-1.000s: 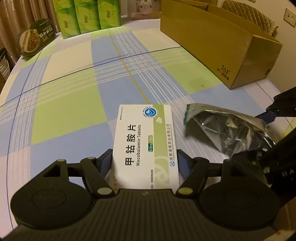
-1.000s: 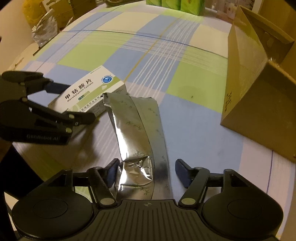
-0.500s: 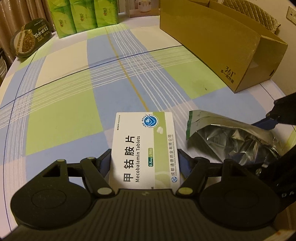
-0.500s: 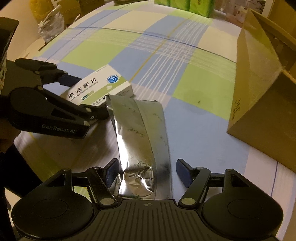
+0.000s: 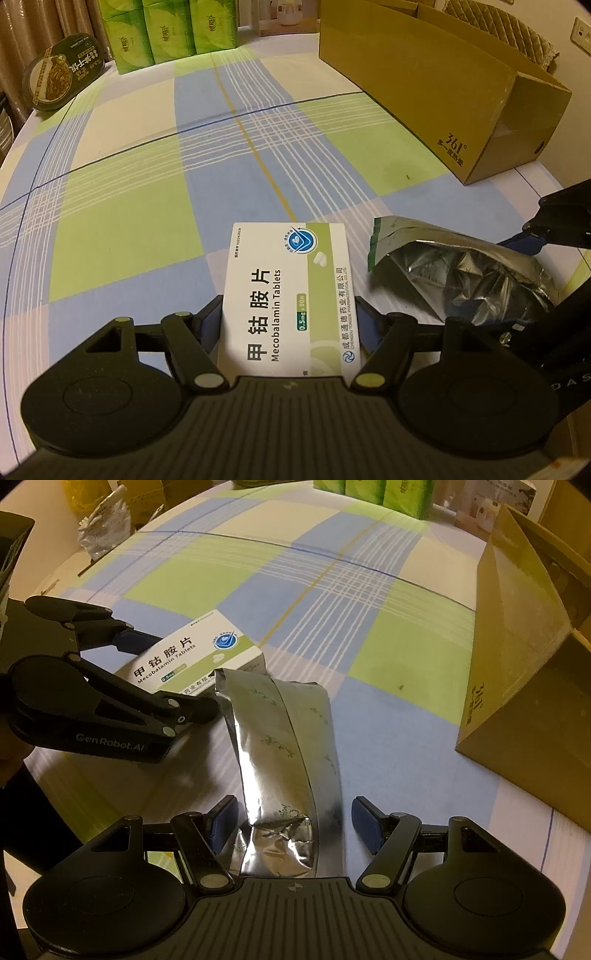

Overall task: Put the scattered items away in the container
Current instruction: 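Carry the medicine box and foil bag over to the cardboard box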

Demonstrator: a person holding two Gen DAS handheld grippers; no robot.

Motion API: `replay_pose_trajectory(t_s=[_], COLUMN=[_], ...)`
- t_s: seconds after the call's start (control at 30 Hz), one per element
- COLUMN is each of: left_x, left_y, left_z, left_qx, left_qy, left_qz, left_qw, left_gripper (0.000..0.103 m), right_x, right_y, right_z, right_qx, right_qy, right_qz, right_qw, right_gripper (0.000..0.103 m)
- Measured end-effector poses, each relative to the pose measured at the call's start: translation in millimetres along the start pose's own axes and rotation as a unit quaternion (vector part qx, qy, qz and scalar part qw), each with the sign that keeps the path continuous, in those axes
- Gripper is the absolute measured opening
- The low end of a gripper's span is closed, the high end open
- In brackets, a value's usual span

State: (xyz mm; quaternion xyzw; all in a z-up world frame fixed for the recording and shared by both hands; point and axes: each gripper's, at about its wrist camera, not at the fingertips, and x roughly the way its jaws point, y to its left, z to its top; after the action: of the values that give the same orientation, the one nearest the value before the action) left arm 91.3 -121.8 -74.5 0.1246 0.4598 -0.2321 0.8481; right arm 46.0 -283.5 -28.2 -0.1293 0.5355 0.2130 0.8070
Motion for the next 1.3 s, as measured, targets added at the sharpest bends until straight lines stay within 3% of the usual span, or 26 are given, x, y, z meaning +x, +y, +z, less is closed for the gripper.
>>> replay_pose_trajectory(t_s=[0.17, 0.23, 0.43, 0.93, 1.3], left_x=[-0.5, -1.1, -7.5, -44.8, -72.0], left_y=[0.6, 0.8, 1.9, -8.9, -46.3], left_z=[-0.2, -0.6, -5.6, 9.4, 33.1], left_qx=[0.001, 0.002, -0.008, -0.011, -0.003], left_qy=[0.001, 0.001, -0.001, -0.035, -0.062], left_qz=[-0.001, -0.002, -0.004, -0.005, -0.039], left_qw=[1.0000, 1.0000, 1.0000, 0.9993, 0.9973], left_gripper=[0.068, 0.067, 0.067, 0.067, 0.067], right_x=[0.8, -0.9, -8.0, -58.1, -103.1], right_y=[0.5, 0.8, 1.2, -15.6, -45.0], right_z=[-1.4, -2.3, -6.8, -10.1, -30.6], right_qx=[-0.003, -0.002, 0.012, 0.069, 0.119], right_qy=[-0.004, -0.010, -0.028, -0.094, -0.129], right_qz=[0.001, 0.001, -0.005, -0.018, -0.044], right_qw=[1.000, 1.000, 1.000, 0.993, 0.983], right_gripper=[0.064, 0.050, 0.040, 0.039, 0.039])
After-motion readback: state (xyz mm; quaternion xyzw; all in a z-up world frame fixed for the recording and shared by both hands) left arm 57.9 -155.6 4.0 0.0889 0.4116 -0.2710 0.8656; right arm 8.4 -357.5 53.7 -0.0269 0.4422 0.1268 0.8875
